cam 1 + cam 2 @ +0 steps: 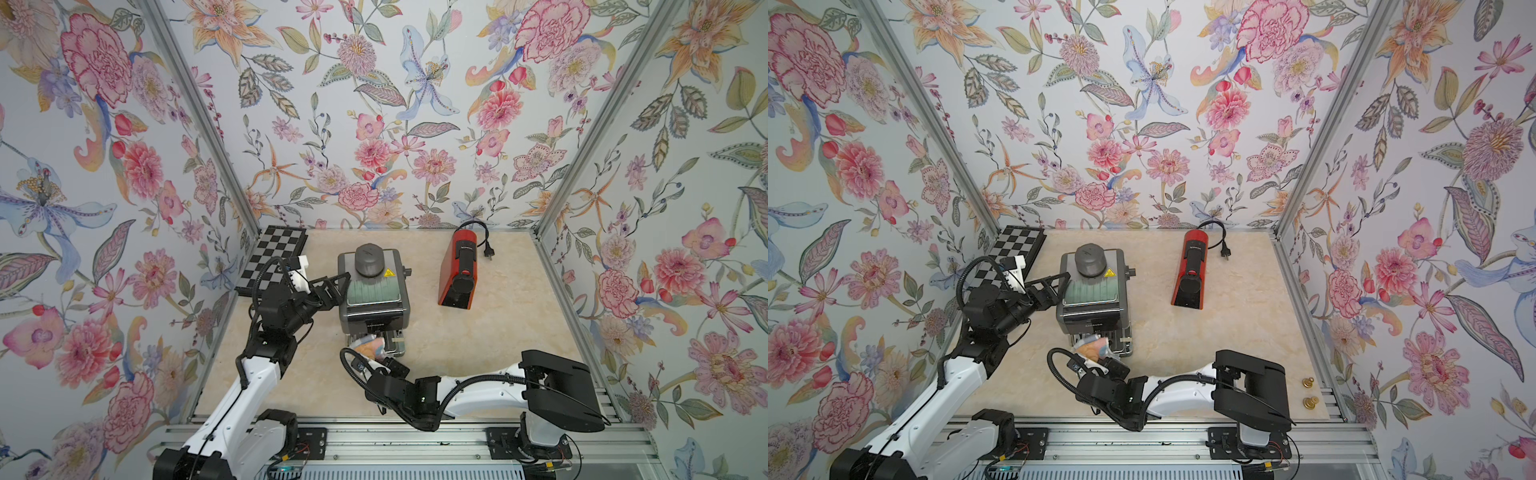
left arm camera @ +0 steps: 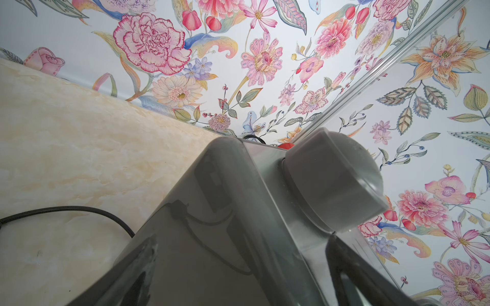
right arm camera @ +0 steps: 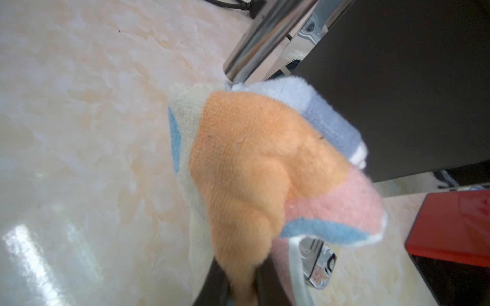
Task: Wipe the surface of a coffee machine
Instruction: Wipe the dirt from the surface of the coffee machine.
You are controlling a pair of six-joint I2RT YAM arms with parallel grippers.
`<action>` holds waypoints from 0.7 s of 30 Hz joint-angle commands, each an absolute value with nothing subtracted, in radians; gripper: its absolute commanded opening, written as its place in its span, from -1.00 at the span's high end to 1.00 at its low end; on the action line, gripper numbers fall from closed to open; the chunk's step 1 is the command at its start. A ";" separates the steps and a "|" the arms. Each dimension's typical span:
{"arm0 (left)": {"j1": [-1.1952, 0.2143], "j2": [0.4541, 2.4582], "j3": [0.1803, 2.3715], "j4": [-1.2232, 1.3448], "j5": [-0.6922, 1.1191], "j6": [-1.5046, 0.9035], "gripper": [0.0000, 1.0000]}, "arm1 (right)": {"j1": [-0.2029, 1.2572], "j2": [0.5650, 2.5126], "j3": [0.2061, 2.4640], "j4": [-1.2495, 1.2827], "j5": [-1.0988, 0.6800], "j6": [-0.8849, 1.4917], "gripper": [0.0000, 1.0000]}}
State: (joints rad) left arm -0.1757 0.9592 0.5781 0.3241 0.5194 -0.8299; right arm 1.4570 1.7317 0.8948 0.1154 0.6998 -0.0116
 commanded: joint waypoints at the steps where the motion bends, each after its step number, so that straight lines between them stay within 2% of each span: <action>1: -0.173 0.964 0.560 0.274 0.526 -0.805 -0.98 | 1.478 1.773 0.937 0.092 0.817 -0.216 1.00; 6: -0.174 0.966 0.567 0.269 0.527 -0.799 -0.98 | 1.497 1.808 0.927 0.224 0.931 -0.457 1.00; 11: -0.173 0.956 0.557 0.269 0.522 -0.799 -0.98 | 1.508 1.805 0.916 0.332 0.966 -0.665 1.00; 21: -0.172 0.962 0.561 0.282 0.529 -0.806 -0.98 | 1.436 1.827 0.944 0.382 0.920 -0.742 1.00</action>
